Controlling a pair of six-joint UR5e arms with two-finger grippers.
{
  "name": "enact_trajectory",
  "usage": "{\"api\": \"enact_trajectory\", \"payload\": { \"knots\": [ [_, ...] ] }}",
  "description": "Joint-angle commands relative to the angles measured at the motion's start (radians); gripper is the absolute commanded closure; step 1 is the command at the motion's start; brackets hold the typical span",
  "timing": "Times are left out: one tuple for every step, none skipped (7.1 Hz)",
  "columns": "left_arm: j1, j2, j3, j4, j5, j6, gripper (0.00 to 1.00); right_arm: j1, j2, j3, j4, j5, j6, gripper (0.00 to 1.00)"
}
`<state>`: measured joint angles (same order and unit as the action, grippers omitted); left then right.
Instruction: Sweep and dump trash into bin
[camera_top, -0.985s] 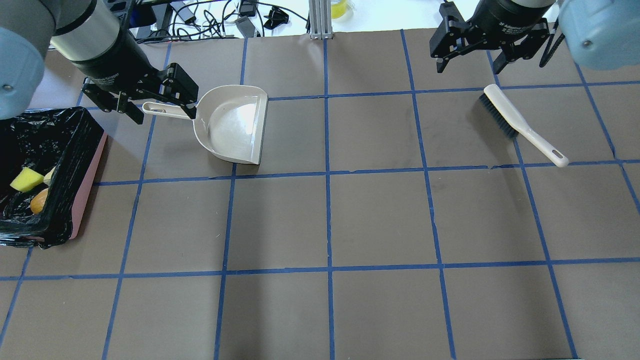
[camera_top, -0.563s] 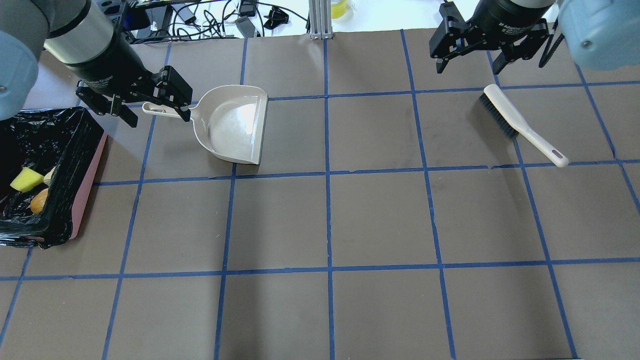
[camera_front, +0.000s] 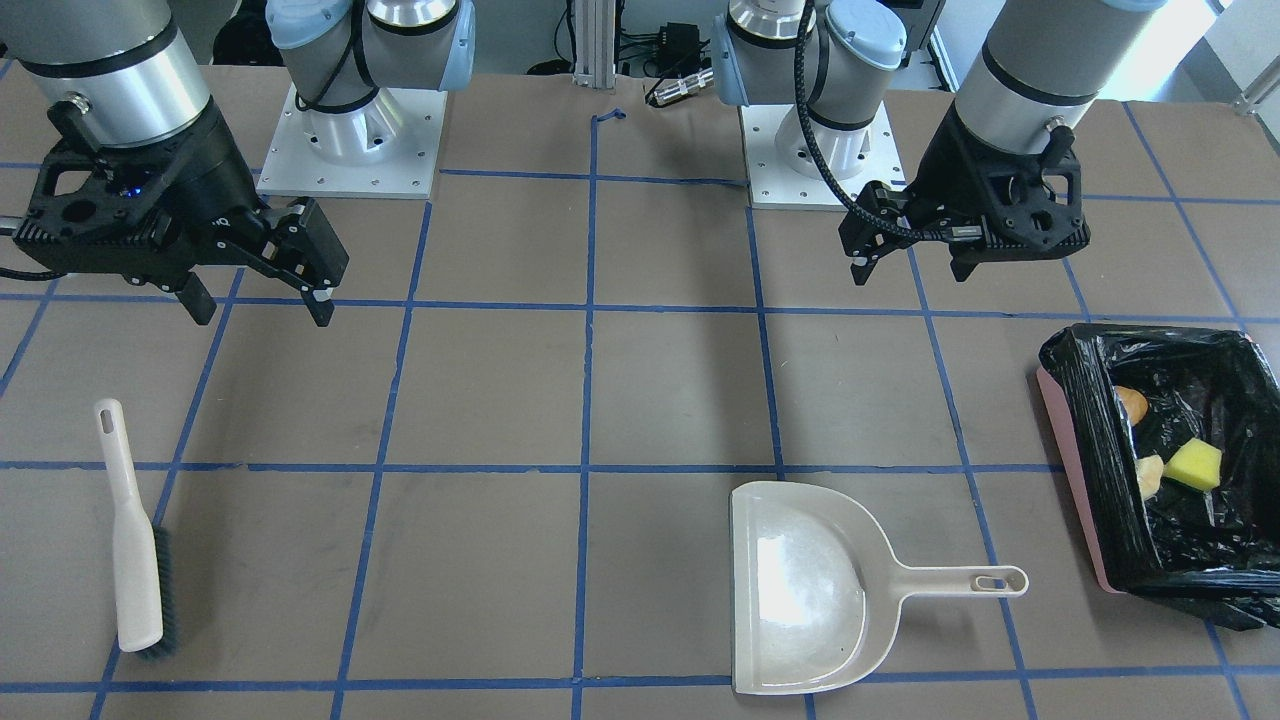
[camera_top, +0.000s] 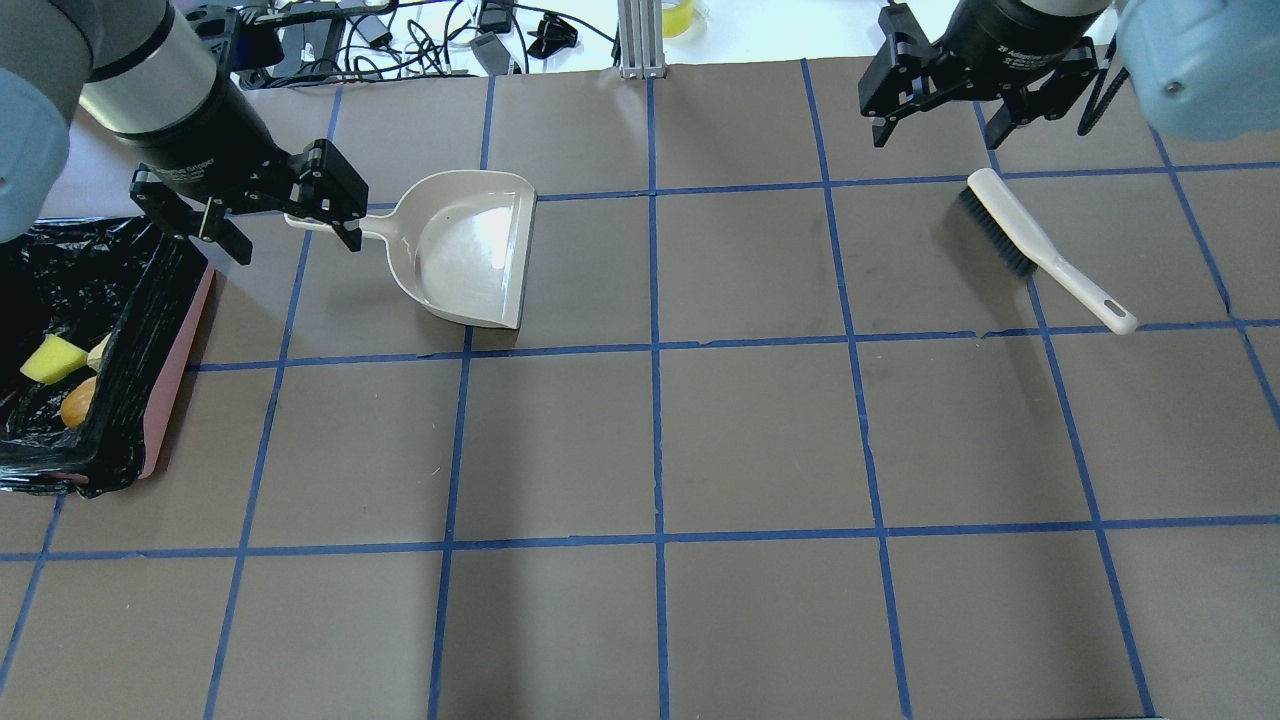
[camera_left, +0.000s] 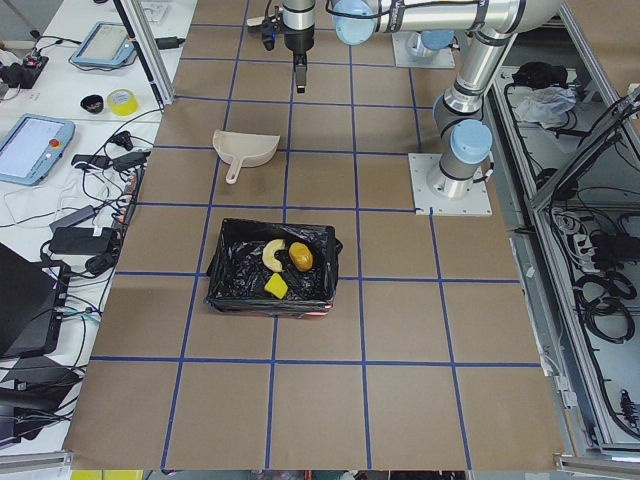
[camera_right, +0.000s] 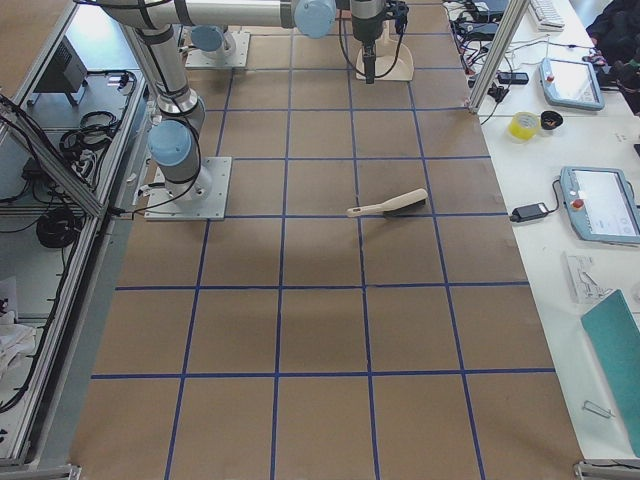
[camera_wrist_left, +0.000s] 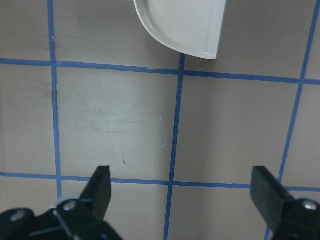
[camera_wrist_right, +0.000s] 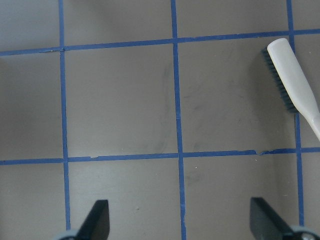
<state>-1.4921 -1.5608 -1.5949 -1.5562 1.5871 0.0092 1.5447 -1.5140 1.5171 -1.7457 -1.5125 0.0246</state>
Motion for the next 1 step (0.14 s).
{"api": "enact_trajectory", "payload": {
  "knots": [
    [-0.011, -0.001, -0.002, -0.005, 0.028, 0.005, 0.00, 0.000, 0.000, 0.000, 0.000, 0.000, 0.000, 0.00]
  ]
}}
